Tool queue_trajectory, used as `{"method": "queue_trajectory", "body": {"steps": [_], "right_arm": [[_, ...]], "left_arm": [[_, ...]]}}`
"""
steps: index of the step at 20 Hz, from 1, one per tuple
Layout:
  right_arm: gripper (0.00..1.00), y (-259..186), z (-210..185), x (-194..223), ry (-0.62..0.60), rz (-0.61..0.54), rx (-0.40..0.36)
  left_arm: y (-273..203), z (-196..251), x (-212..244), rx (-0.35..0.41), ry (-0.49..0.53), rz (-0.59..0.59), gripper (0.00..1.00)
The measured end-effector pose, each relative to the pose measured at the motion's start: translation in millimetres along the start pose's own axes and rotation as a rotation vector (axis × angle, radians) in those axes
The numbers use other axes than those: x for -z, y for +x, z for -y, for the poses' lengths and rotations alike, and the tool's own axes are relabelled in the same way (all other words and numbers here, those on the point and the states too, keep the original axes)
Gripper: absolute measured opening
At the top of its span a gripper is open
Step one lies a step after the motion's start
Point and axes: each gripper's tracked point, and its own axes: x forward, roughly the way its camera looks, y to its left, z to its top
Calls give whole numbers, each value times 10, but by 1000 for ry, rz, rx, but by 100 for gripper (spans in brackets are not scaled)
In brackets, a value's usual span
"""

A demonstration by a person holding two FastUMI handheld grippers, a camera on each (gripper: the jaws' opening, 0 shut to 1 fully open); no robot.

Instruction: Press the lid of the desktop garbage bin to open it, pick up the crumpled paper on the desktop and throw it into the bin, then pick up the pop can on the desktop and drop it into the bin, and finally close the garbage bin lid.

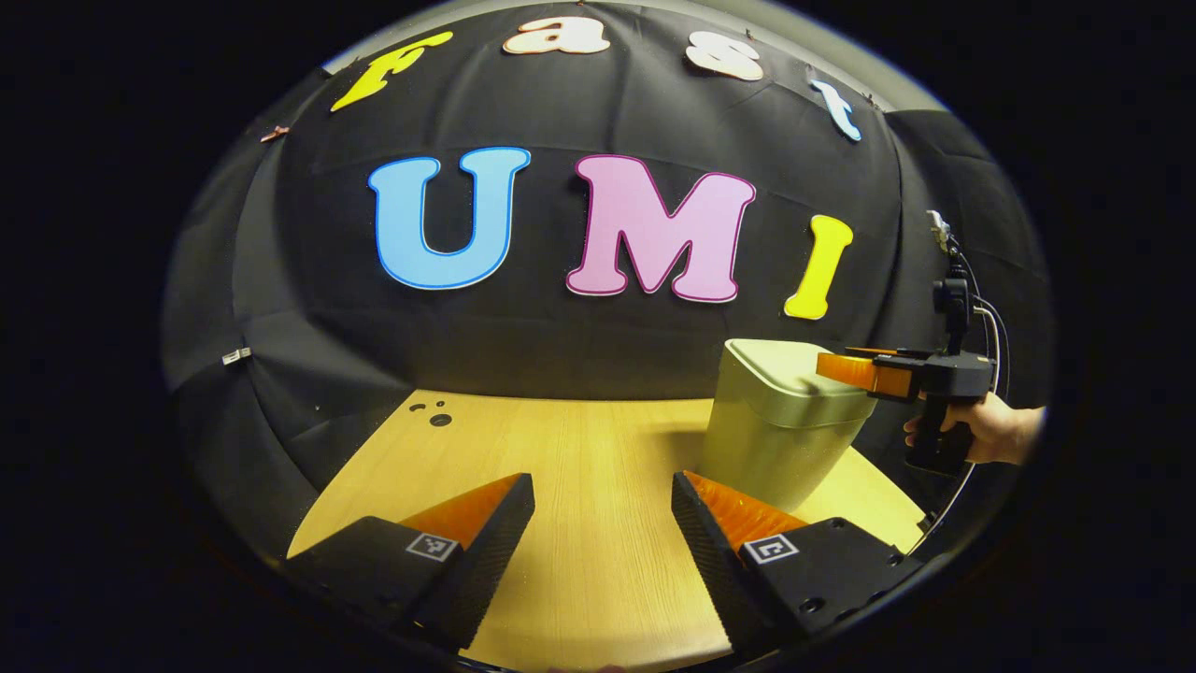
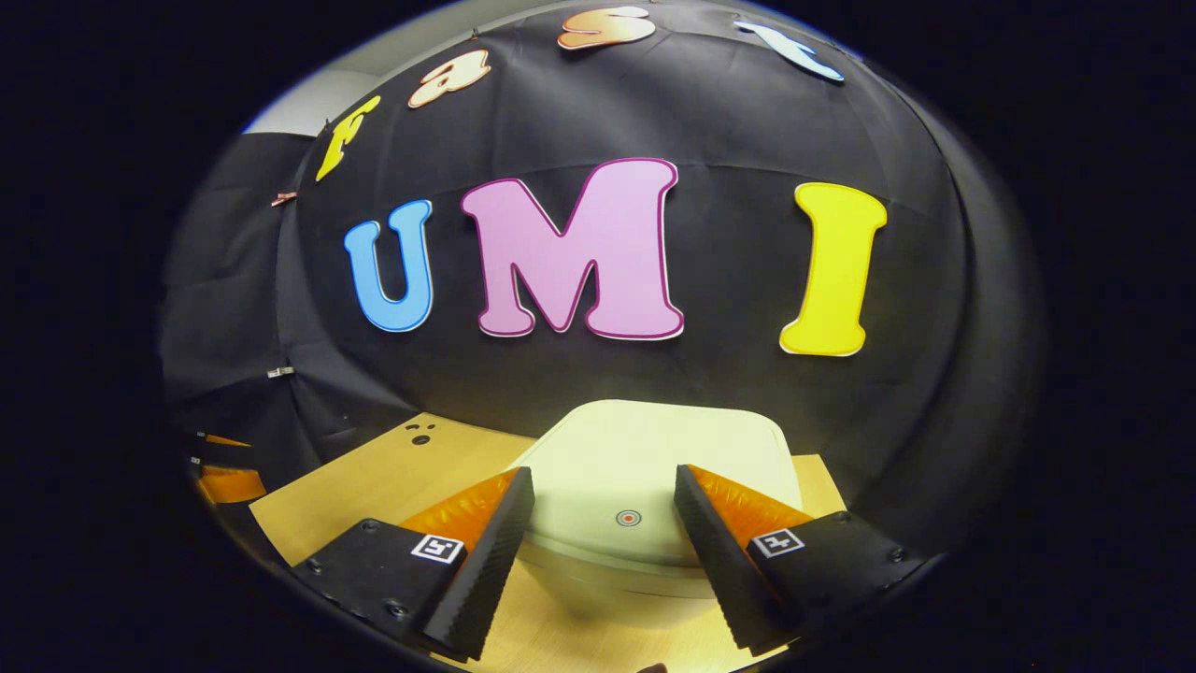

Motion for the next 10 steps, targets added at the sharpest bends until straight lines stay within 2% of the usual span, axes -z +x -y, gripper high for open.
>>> {"method": "queue_trajectory", "body": {"steps": [10], "right_arm": [[95, -407, -387, -180, 37, 65, -51]], "left_arm": [[118, 34, -94, 20, 15, 15, 95]]}}
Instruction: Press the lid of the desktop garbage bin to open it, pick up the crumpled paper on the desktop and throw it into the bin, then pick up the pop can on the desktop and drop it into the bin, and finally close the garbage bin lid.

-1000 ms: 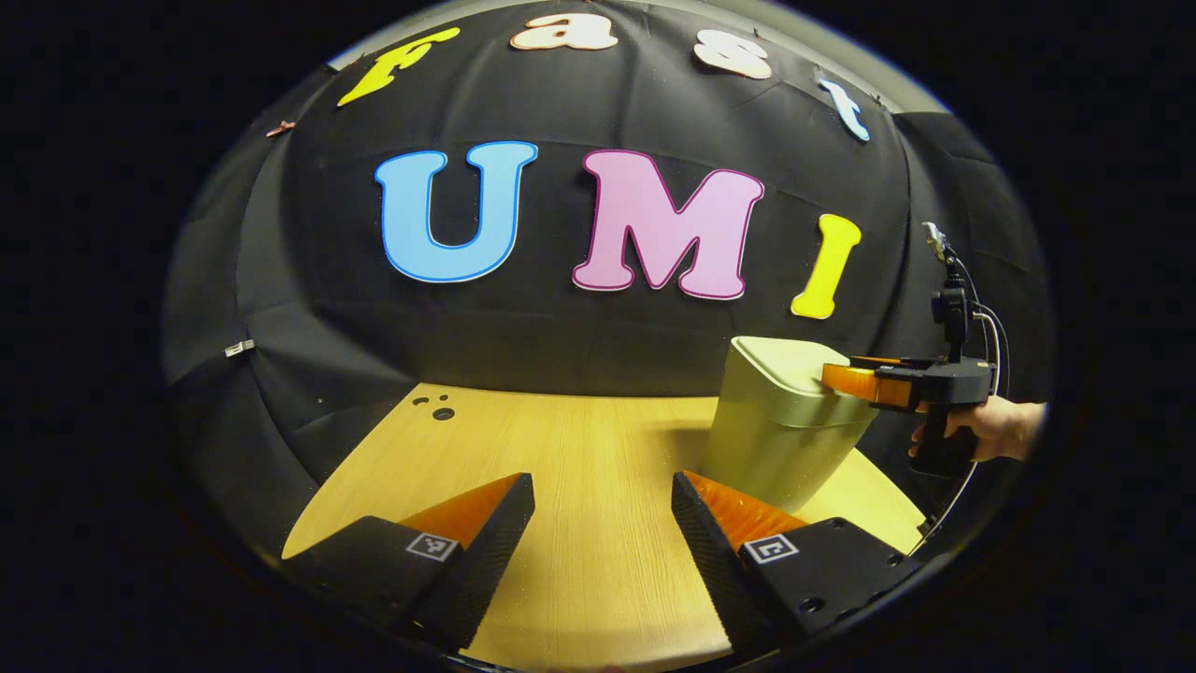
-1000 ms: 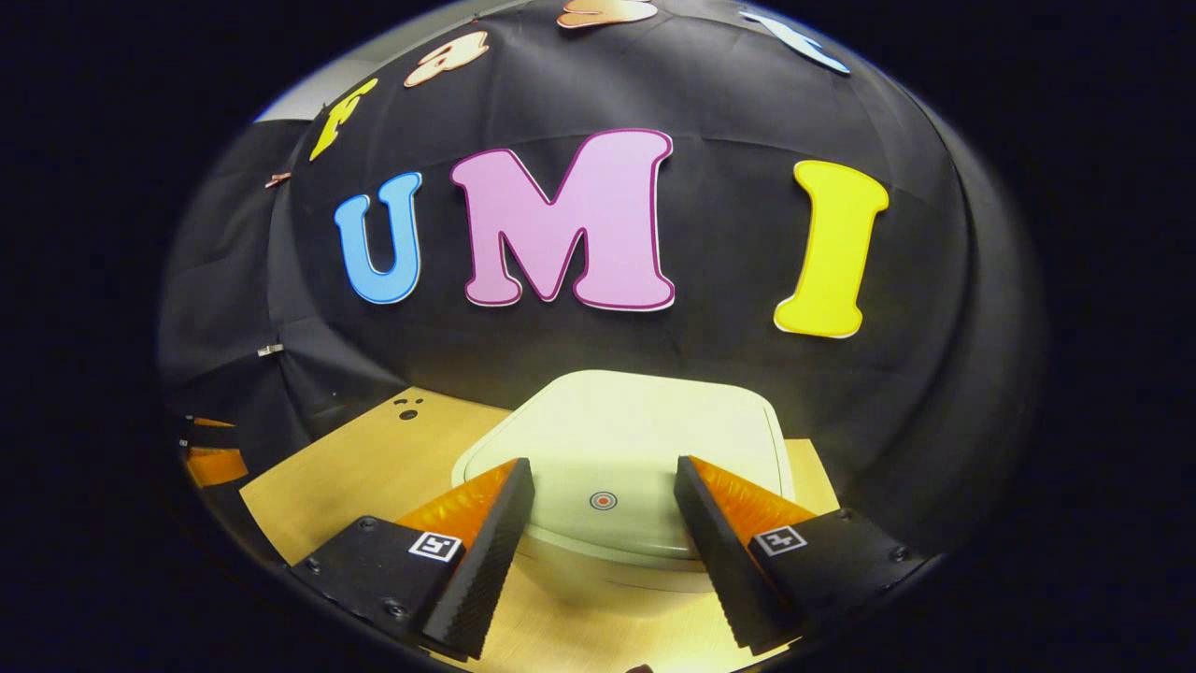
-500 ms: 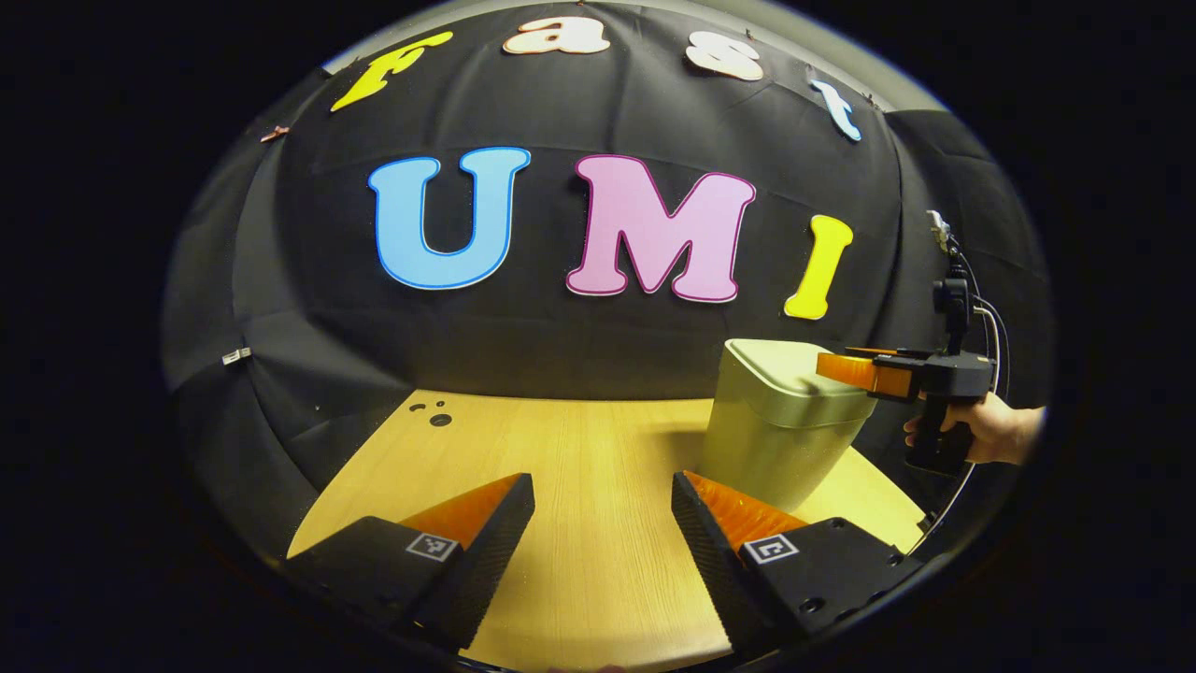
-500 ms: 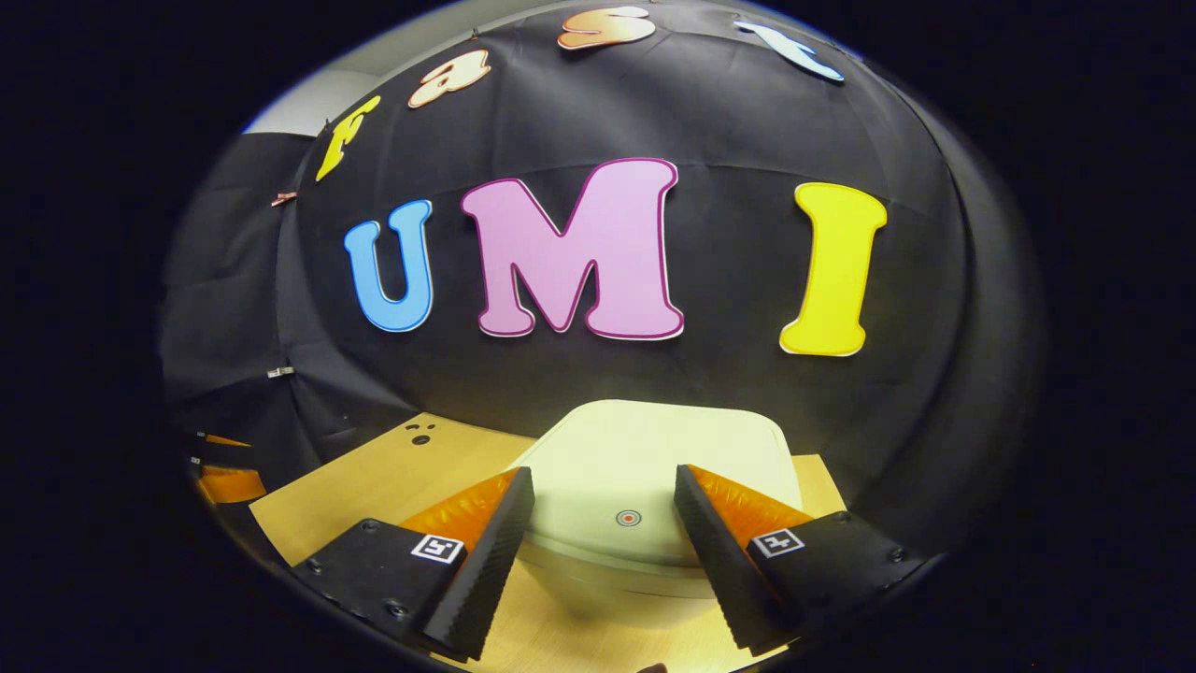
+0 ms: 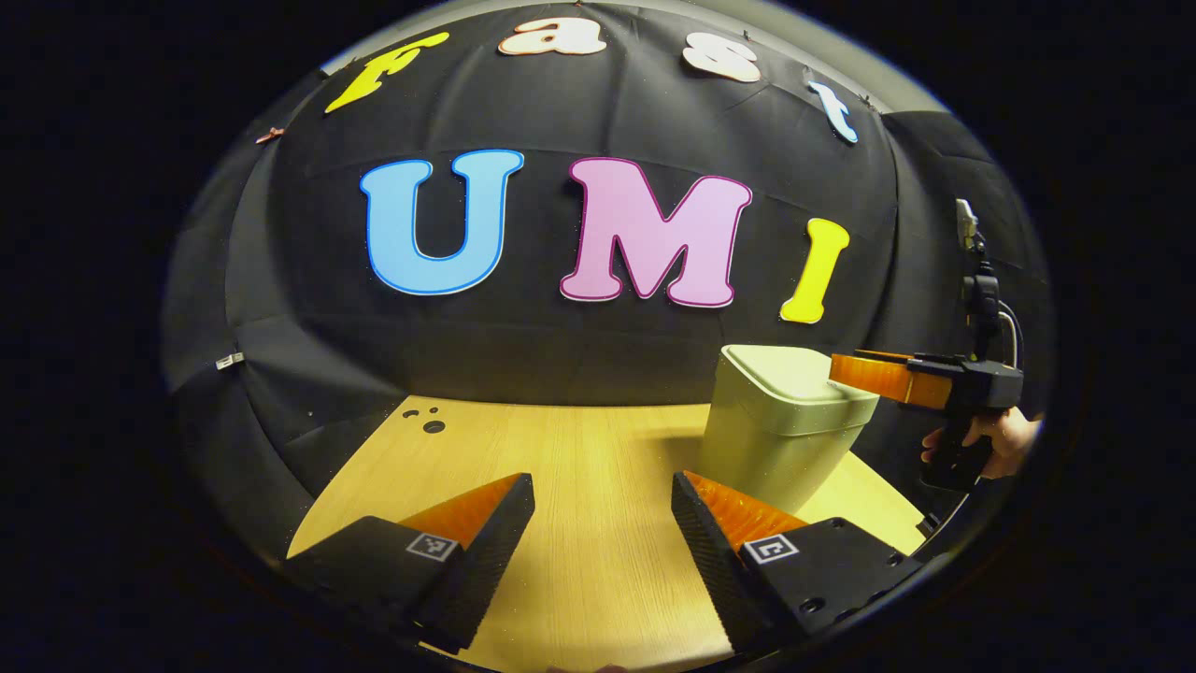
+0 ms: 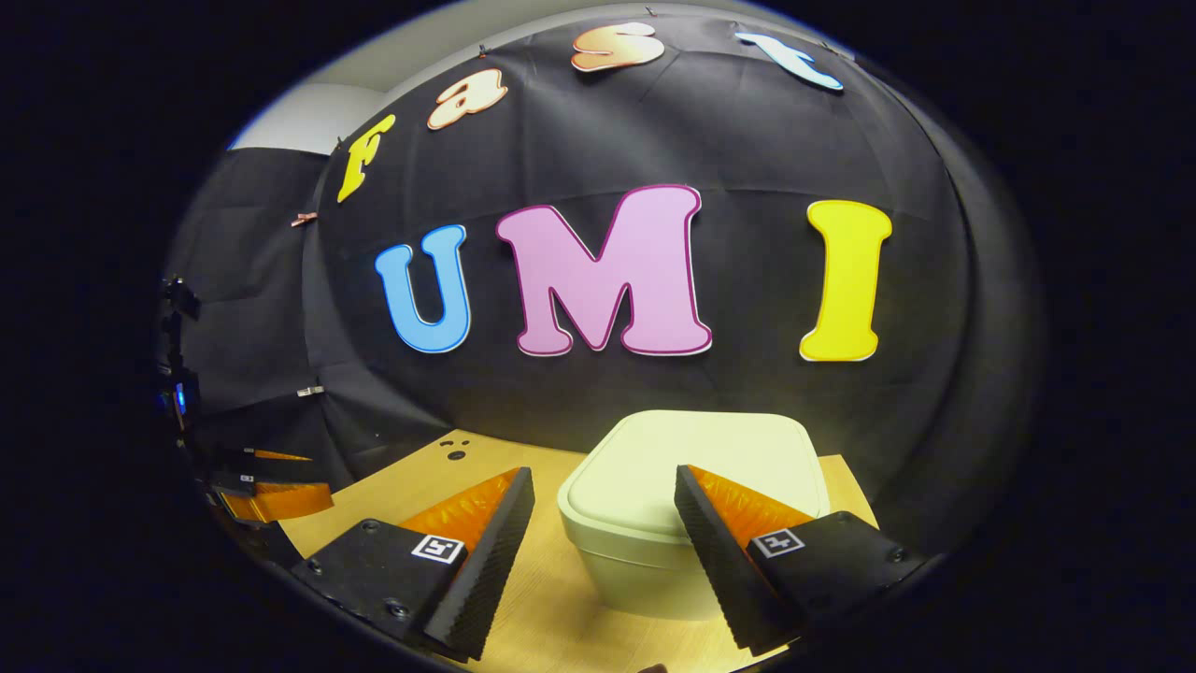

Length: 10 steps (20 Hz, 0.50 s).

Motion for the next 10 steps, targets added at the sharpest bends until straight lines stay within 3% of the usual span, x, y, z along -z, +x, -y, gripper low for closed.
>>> {"method": "queue_trajectory", "body": {"steps": [10], "right_arm": [[95, -335, -198, 151, 29, -5, -13]], "left_arm": [[184, 186, -71, 47, 8, 11, 95]]}}
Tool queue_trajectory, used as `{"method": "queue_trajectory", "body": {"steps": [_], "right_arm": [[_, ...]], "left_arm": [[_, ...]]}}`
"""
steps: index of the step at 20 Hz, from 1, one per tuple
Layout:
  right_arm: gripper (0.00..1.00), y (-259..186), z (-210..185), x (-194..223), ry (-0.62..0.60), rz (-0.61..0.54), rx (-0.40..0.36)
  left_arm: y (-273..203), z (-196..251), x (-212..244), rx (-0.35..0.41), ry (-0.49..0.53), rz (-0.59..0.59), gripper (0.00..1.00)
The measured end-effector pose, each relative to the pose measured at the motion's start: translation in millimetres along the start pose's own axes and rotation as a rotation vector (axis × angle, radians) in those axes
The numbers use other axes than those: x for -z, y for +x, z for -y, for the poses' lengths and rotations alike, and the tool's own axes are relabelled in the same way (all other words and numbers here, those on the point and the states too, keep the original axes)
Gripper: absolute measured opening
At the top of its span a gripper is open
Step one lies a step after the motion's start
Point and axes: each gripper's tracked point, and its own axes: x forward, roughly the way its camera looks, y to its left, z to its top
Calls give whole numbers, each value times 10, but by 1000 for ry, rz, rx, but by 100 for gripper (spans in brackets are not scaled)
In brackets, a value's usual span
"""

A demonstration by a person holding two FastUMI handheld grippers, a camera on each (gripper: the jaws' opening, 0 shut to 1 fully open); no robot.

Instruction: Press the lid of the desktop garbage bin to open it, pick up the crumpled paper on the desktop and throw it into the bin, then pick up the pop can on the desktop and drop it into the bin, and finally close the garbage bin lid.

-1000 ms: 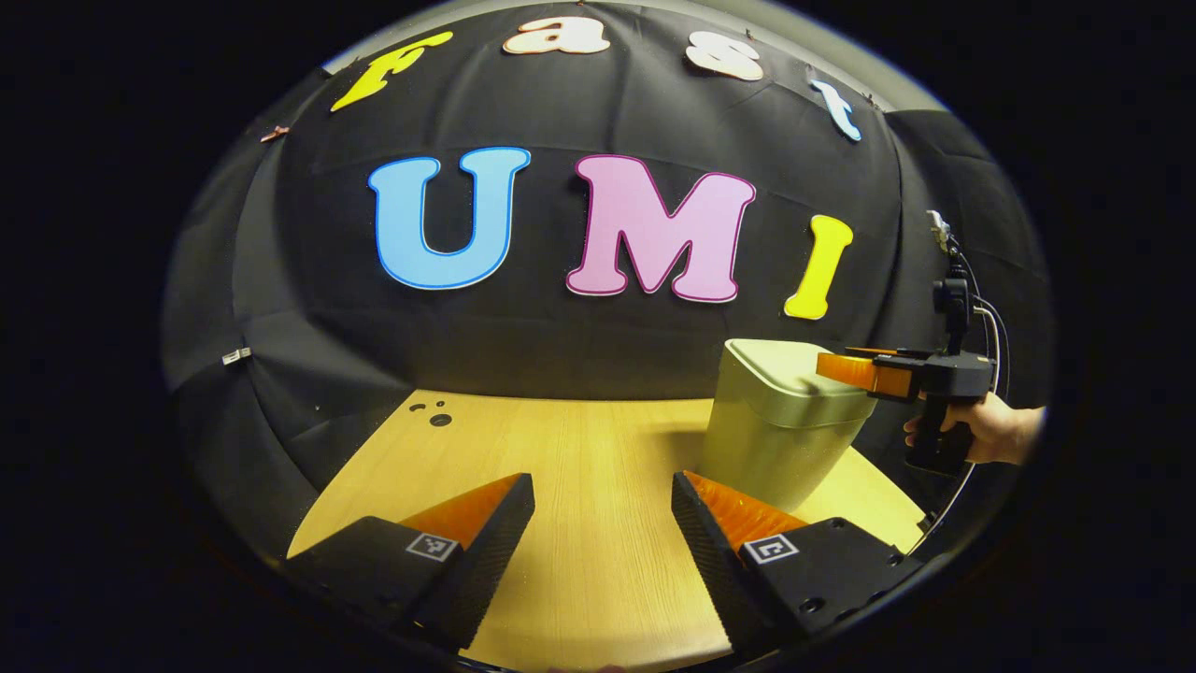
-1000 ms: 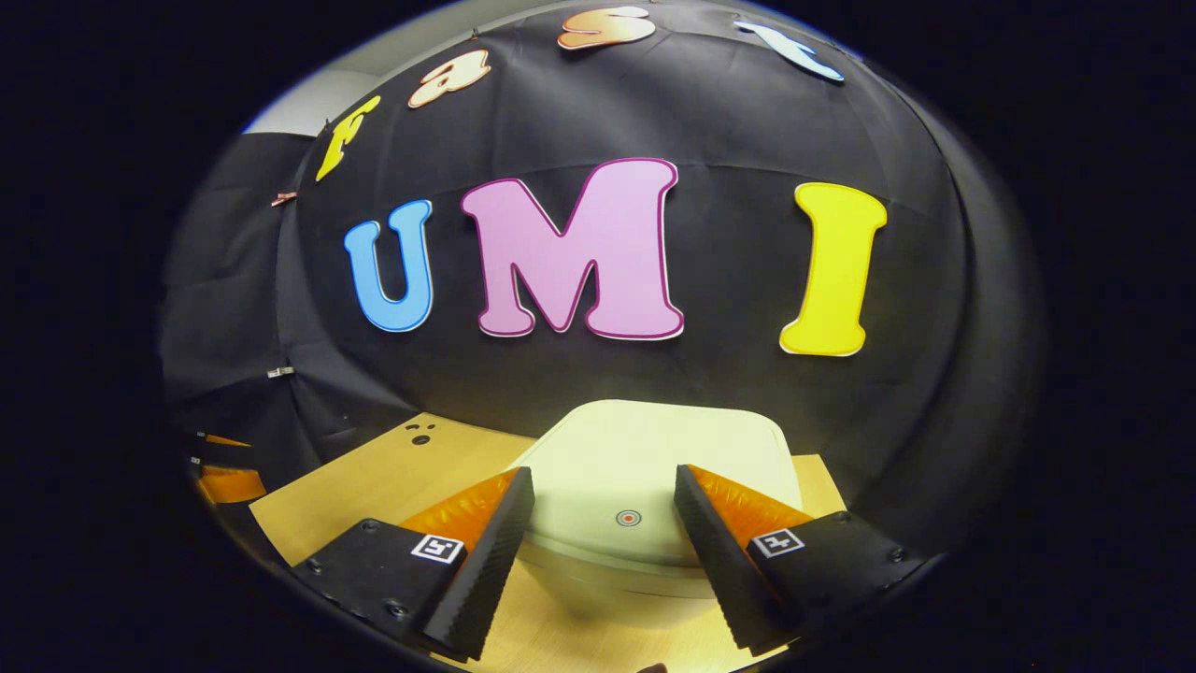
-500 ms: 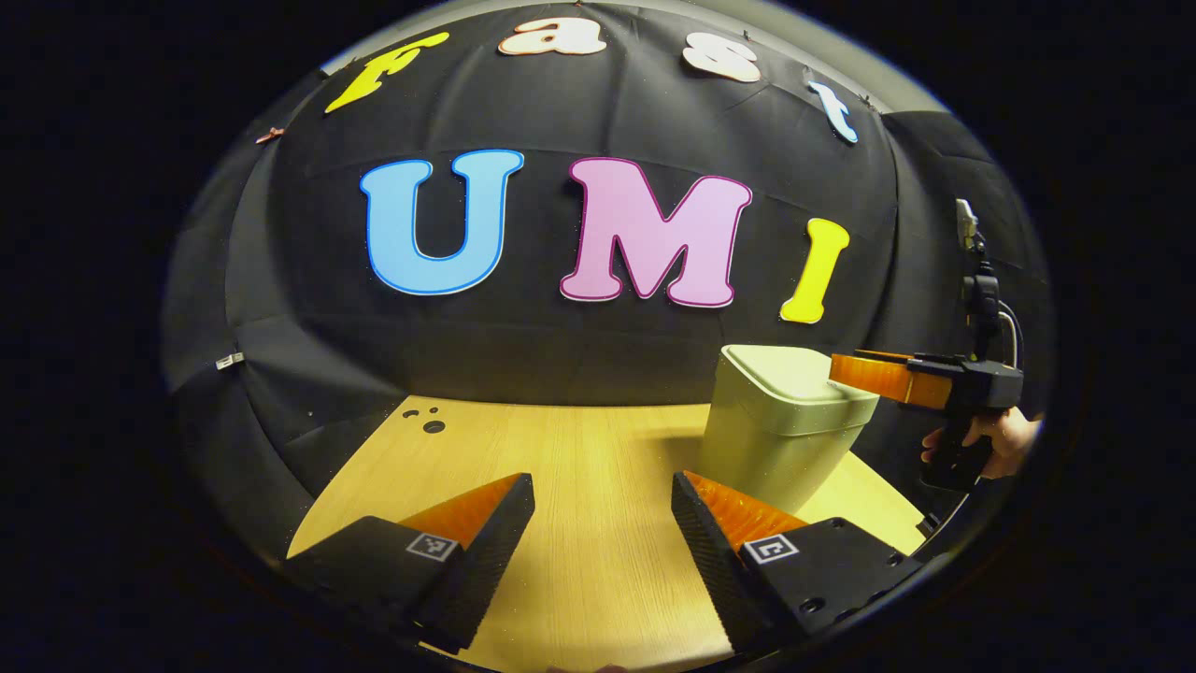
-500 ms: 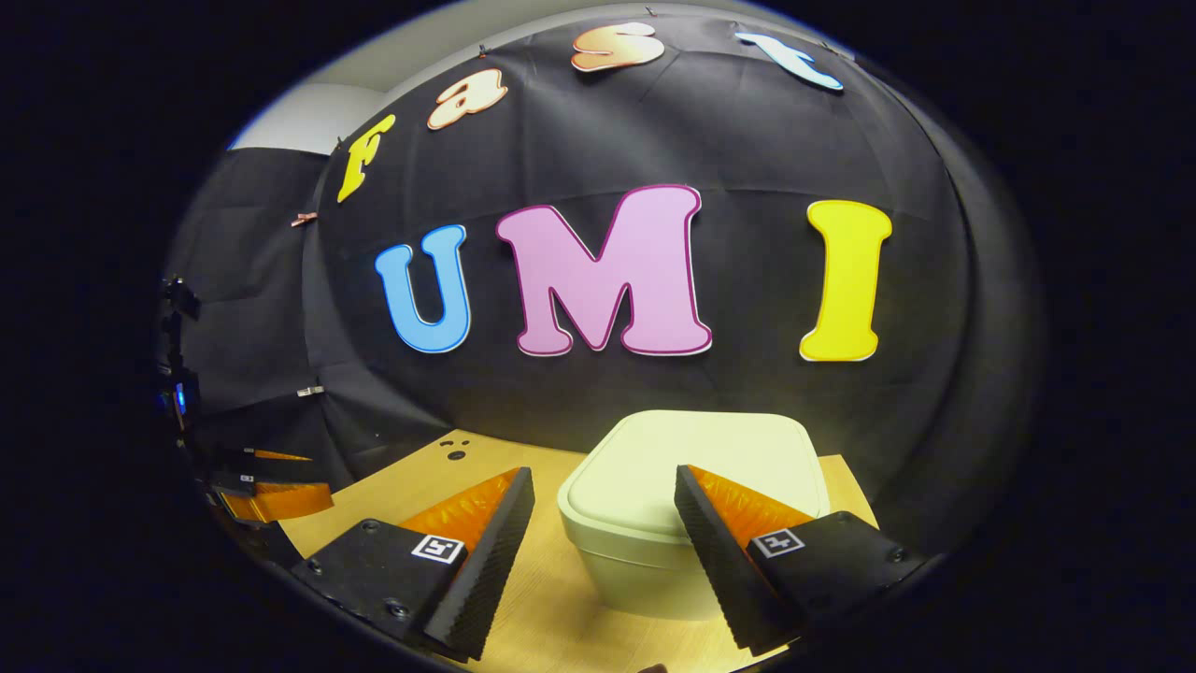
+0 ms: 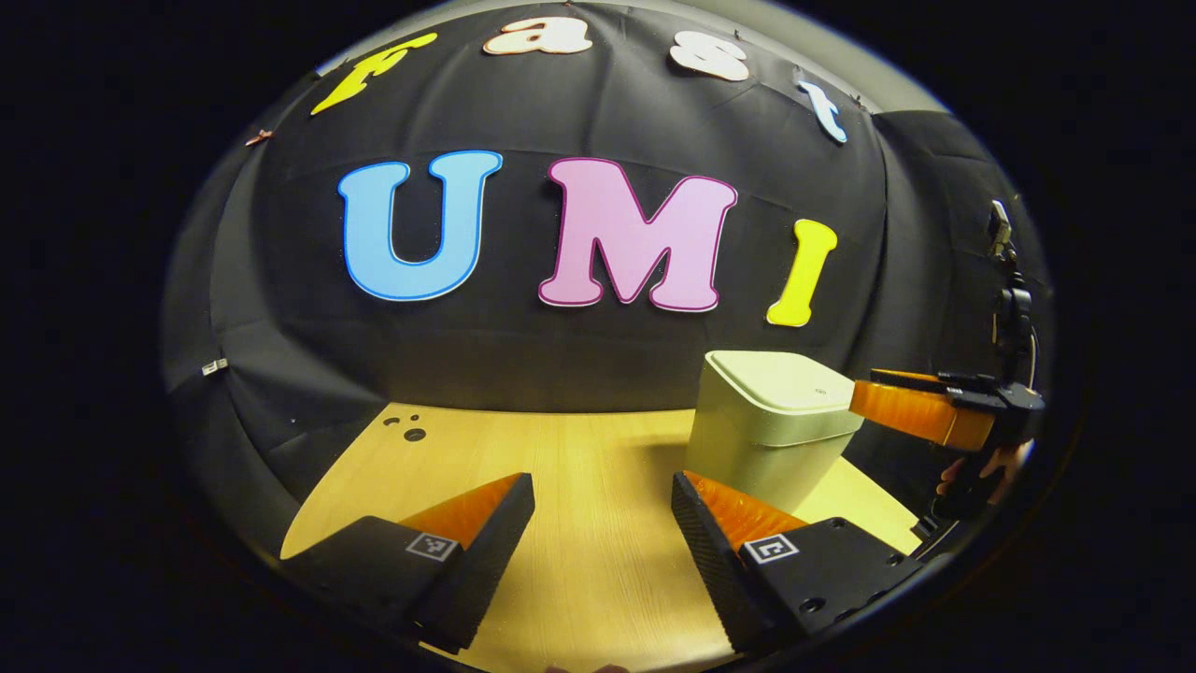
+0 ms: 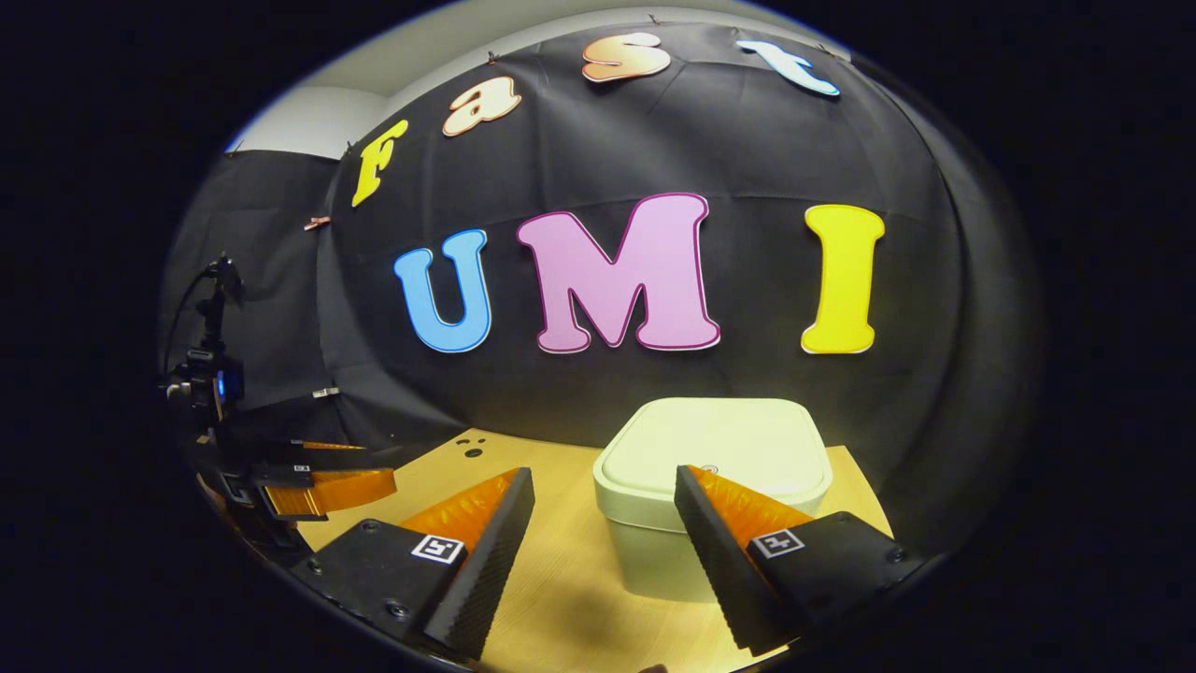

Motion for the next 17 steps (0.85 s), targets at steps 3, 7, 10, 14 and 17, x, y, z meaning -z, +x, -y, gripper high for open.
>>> {"method": "queue_trajectory", "body": {"steps": [3, 7, 10, 14, 17], "right_arm": [[95, -28, 39, 123, 9, -18, 18], [95, -44, 85, 246, 18, -44, 31], [95, -61, 70, 316, 5, -61, 28], [95, -61, 13, 362, 8, -68, 18], [95, -59, -29, 403, -7, -79, 10]], "left_arm": [[37, 38, 18, 9, 5, -7, 95], [75, 94, 38, 21, 19, -14, 95], [66, 150, 27, 33, 44, 3, 95], [151, 253, -37, 52, 60, 26, 95], [182, 248, -145, 52, 70, 57, 95]]}}
